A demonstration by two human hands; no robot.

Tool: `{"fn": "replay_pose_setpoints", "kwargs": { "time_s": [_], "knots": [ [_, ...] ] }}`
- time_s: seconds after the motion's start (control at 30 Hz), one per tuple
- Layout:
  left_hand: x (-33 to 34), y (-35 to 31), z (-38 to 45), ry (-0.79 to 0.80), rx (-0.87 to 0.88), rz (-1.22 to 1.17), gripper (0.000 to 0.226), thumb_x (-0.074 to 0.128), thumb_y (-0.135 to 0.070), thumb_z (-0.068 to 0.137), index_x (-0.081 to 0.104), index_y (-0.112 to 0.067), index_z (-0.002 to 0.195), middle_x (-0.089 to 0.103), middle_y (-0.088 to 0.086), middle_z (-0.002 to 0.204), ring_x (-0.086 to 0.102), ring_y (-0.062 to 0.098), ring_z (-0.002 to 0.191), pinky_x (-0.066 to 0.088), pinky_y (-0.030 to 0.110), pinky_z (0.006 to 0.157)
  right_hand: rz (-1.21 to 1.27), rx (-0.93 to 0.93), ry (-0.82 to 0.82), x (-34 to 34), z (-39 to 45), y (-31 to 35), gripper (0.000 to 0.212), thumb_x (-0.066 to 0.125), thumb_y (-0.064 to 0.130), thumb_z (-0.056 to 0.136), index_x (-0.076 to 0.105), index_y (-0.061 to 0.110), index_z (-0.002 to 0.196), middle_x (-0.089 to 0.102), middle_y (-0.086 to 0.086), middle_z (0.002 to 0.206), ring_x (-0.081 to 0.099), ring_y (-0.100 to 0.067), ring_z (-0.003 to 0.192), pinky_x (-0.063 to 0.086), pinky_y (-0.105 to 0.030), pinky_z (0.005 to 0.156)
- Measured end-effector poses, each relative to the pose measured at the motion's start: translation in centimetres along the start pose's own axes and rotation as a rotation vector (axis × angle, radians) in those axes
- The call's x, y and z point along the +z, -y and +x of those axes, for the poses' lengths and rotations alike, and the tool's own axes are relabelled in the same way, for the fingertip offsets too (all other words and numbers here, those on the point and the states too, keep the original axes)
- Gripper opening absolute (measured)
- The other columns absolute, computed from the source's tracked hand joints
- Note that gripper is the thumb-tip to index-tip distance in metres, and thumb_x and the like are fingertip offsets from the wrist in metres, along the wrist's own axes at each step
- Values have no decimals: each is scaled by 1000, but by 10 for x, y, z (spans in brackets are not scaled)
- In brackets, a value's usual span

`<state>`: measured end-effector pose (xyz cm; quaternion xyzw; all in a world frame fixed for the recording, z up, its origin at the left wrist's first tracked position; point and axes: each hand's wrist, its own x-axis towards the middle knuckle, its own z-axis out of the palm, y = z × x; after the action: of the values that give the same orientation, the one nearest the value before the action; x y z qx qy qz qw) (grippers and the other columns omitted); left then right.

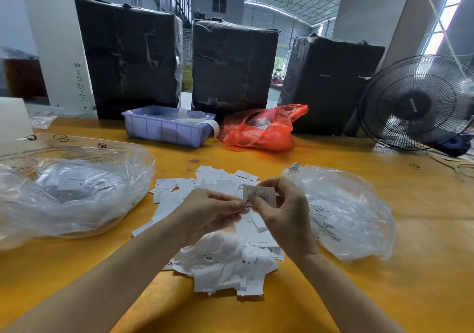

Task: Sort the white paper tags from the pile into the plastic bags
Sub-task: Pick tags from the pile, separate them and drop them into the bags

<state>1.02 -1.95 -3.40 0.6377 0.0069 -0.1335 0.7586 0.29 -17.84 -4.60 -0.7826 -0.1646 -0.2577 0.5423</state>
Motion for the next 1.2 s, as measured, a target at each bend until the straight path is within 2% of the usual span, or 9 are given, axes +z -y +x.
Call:
{"fn": "replay_pose_setpoints", "kwargs": {
  "time_s": [0.13, 0.3, 0.37, 0.53, 0.63, 0.83, 1.0, 1.1, 1.2],
  "knots": [
    [0, 0, 1, -34, 20, -19, 22, 74, -5, 62, 72, 3, 83, 72, 12, 71, 65, 14, 53, 55, 19, 53, 27, 35, 72, 0, 1, 1, 26, 76, 4, 76, 58, 21, 81, 63, 2, 75, 63, -16, 66, 56, -30, 59],
    [-2, 1, 2, -78, 33, -41, 10, 71, 0, 72, 70, 4, 81, 68, 13, 66, 64, 14, 51, 55, 19, 54, 224, 191, 187, -4, 4, 1, 19, 76, 0, 74, 61, 9, 83, 65, -8, 71, 61, -8, 54, 47, -17, 49],
    [-1, 2, 3, -102, 40, -42, 7, 71, 1, 72, 71, 3, 79, 69, 14, 66, 66, 15, 53, 55, 19, 52, 203, 225, 227, -5, 5, 0, 10, 69, 0, 82, 64, 9, 83, 64, -9, 67, 58, -8, 49, 45, -18, 48],
    [-1, 3, 5, -141, 49, -8, 4, 72, -4, 75, 72, -1, 76, 71, 15, 72, 67, 21, 67, 57, 23, 58, 129, 304, 299, -5, 6, -3, 15, 56, 7, 93, 65, 12, 103, 60, -7, 72, 54, -4, 50, 47, -27, 56],
    [1, 4, 5, -120, 54, -24, 7, 71, -5, 76, 72, 2, 80, 72, 13, 72, 68, 18, 64, 57, 23, 56, 140, 295, 291, -9, 6, -3, 21, 65, 5, 87, 62, 10, 107, 61, -4, 68, 59, -7, 52, 51, -32, 61],
    [10, 13, 3, -143, 69, -59, 14, 70, -9, 79, 72, 4, 86, 69, 14, 75, 66, 18, 67, 53, 24, 53, 88, 222, 227, -3, 3, -3, 5, 66, 12, 87, 67, 11, 92, 68, -6, 75, 63, -11, 52, 48, -20, 51],
    [12, 16, 7, -254, 61, -270, 18, 71, -14, 79, 71, 0, 90, 69, 20, 86, 64, 33, 80, 56, 40, 75, -15, 99, 332, 6, -3, -1, 23, 68, 23, 86, 66, 31, 107, 70, -4, 91, 65, -14, 68, 55, -29, 65],
    [16, 16, 4, -243, 25, -397, 20, 72, -15, 78, 71, 0, 91, 70, 20, 80, 67, 31, 73, 58, 35, 61, 52, 73, 391, 12, -8, 3, 40, 72, 14, 82, 58, 41, 108, 73, 4, 89, 70, -12, 77, 58, -29, 74],
    [18, 14, 2, -218, 24, -418, 22, 74, -18, 75, 71, -1, 89, 68, 17, 78, 66, 29, 69, 56, 33, 55, 129, 132, 281, 11, -7, 2, 38, 70, 3, 82, 65, 34, 104, 72, 9, 80, 69, -9, 72, 57, -26, 65]
  ]
}}
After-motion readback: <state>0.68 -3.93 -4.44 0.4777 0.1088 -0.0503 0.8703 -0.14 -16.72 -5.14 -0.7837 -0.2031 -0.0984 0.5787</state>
